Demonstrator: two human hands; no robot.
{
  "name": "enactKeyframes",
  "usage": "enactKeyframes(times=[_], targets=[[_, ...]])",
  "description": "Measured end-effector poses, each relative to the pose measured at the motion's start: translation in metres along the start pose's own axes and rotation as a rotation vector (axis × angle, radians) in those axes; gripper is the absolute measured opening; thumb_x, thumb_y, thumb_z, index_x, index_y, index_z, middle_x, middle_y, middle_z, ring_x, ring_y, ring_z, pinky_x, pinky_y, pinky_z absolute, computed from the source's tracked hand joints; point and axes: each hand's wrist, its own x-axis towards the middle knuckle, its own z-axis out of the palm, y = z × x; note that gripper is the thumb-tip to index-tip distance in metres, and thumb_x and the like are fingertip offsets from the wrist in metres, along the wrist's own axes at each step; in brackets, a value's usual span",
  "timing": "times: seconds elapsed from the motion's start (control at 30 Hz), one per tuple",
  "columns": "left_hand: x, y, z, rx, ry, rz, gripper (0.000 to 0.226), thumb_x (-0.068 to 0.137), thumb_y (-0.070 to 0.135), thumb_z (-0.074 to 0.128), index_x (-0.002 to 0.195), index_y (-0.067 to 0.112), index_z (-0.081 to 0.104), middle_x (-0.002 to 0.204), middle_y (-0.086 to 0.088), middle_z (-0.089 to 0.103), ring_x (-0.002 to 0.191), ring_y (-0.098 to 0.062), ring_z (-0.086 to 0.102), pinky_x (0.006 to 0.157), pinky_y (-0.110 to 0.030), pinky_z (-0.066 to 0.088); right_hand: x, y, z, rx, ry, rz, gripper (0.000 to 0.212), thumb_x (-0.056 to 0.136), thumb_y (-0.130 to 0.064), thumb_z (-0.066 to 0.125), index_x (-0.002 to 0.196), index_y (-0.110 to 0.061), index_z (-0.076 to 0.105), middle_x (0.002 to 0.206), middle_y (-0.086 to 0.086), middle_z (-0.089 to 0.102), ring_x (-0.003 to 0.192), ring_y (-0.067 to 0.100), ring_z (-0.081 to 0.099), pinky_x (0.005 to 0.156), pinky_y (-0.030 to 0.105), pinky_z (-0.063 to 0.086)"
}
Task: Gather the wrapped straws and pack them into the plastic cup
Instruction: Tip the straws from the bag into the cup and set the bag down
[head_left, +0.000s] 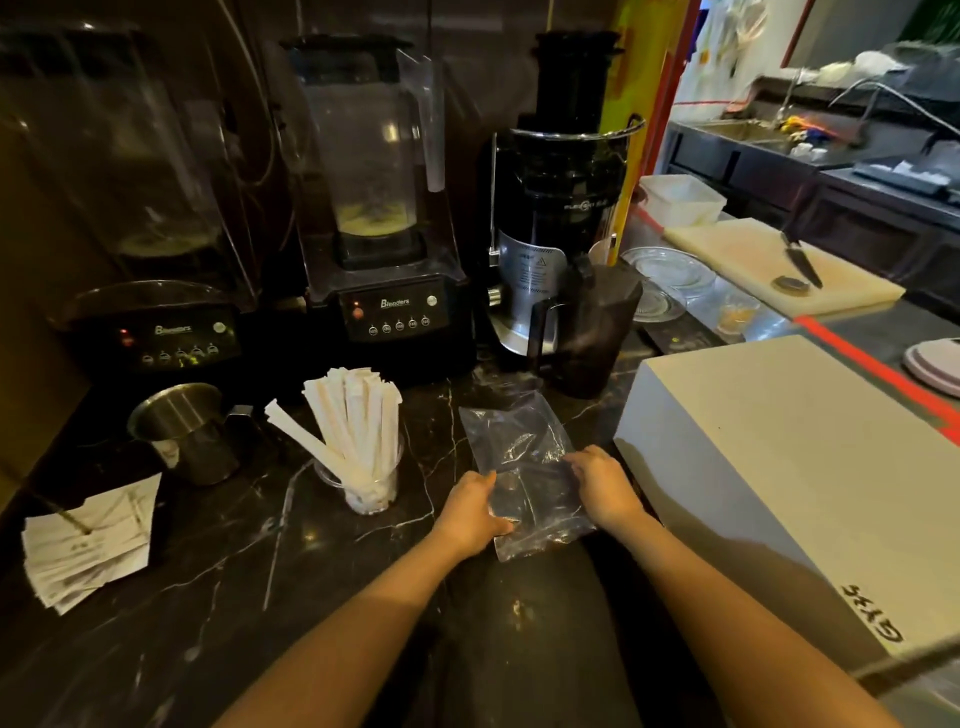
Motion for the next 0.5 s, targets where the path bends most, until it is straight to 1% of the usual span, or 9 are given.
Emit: enactKeyframes(times=[0.03, 0.1, 0.17, 0.2, 0.27, 0.33, 0.4, 0.43, 0.5], targets=[[0.000, -0.001, 0.002, 0.050, -0.015, 0.004, 0.056, 0.078, 0.019, 0.065, 0.128, 0.012, 0.040, 0.127, -0.016, 0.041, 0.114, -0.026, 0.046, 0.100, -0.027, 0.034, 0.000, 0.003, 0.004, -0.047, -0.023, -0.010, 0.028, 0.088, -0.006, 0.047, 0.112, -0.010, 0.060, 0.112, 0.014, 0.055, 0.104, 0.028, 0.053, 0.089, 0.032, 0.044], [0.000, -0.005, 0.007, 0.210, -0.019, -0.002, 0.054, 0.083, 0.030, 0.058, 0.130, 0.013, 0.036, 0.134, -0.015, 0.032, 0.120, -0.027, 0.038, 0.105, -0.035, 0.033, 0.001, 0.009, 0.012, -0.153, -0.040, -0.024, 0.032, 0.089, -0.011, 0.047, 0.120, -0.012, 0.055, 0.126, 0.013, 0.051, 0.116, 0.028, 0.043, 0.097, 0.034, 0.037], [-0.001, -0.010, 0.010, 0.457, 0.034, 0.008, 0.057, 0.087, 0.043, 0.045, 0.134, 0.014, 0.030, 0.146, -0.015, 0.017, 0.131, -0.031, 0.021, 0.109, -0.044, 0.026, 0.000, 0.011, 0.016, -0.193, -0.020, -0.009, 0.035, 0.093, -0.021, 0.041, 0.125, -0.012, 0.050, 0.141, 0.013, 0.040, 0.129, 0.029, 0.030, 0.106, 0.037, 0.028], [-0.001, -0.014, 0.012, 0.530, 0.045, 0.015, 0.060, 0.088, 0.048, 0.039, 0.136, 0.014, 0.026, 0.151, -0.015, 0.008, 0.136, -0.032, 0.011, 0.111, -0.047, 0.019, 0.000, 0.011, 0.018, -0.202, -0.005, -0.003, 0.038, 0.094, -0.027, 0.038, 0.128, -0.012, 0.048, 0.146, 0.011, 0.034, 0.134, 0.029, 0.023, 0.109, 0.039, 0.024], [-0.003, -0.018, 0.016, 0.588, -0.012, 0.033, 0.069, 0.088, 0.055, 0.029, 0.140, 0.013, 0.014, 0.154, -0.012, -0.008, 0.140, -0.027, -0.008, 0.113, -0.050, 0.003, -0.002, 0.013, 0.022, -0.235, -0.024, -0.014, 0.048, 0.095, -0.039, 0.031, 0.134, -0.012, 0.039, 0.152, 0.009, 0.025, 0.140, 0.027, 0.013, 0.113, 0.040, 0.015], [-0.005, -0.023, 0.019, 0.613, -0.102, 0.036, 0.079, 0.085, 0.062, 0.024, 0.140, 0.011, -0.001, 0.153, -0.011, -0.012, 0.139, -0.022, -0.017, 0.112, -0.049, -0.009, -0.005, 0.016, 0.028, -0.281, -0.111, -0.027, 0.060, 0.094, -0.048, 0.022, 0.141, -0.012, 0.020, 0.155, 0.007, 0.014, 0.143, 0.024, 0.001, 0.115, 0.042, 0.004], [-0.006, -0.027, 0.021, 0.615, -0.144, 0.034, 0.087, 0.082, 0.066, 0.022, 0.139, 0.009, -0.010, 0.153, -0.010, -0.014, 0.139, -0.021, -0.019, 0.111, -0.048, -0.013, -0.008, 0.019, 0.030, -0.322, -0.191, -0.026, 0.066, 0.092, -0.053, 0.016, 0.144, -0.013, 0.003, 0.157, 0.006, 0.002, 0.142, 0.022, -0.010, 0.114, 0.044, -0.006], [-0.006, -0.029, 0.020, 0.617, -0.151, 0.033, 0.088, 0.081, 0.067, 0.022, 0.138, 0.009, -0.012, 0.153, -0.010, -0.015, 0.139, -0.021, -0.019, 0.110, -0.048, -0.013, -0.010, 0.021, 0.030, -0.334, -0.214, -0.024, 0.068, 0.092, -0.054, 0.015, 0.144, -0.014, -0.001, 0.157, 0.006, -0.002, 0.142, 0.022, -0.013, 0.113, 0.044, -0.009], [-0.007, -0.029, 0.020, 0.627, -0.148, 0.043, 0.089, 0.081, 0.068, 0.021, 0.138, 0.009, -0.013, 0.153, -0.010, -0.015, 0.139, -0.021, -0.019, 0.110, -0.048, -0.013, -0.012, 0.021, 0.028, -0.349, -0.225, -0.033, 0.069, 0.092, -0.055, 0.015, 0.143, -0.014, -0.004, 0.157, 0.005, -0.005, 0.141, 0.021, -0.015, 0.112, 0.045, -0.011]])
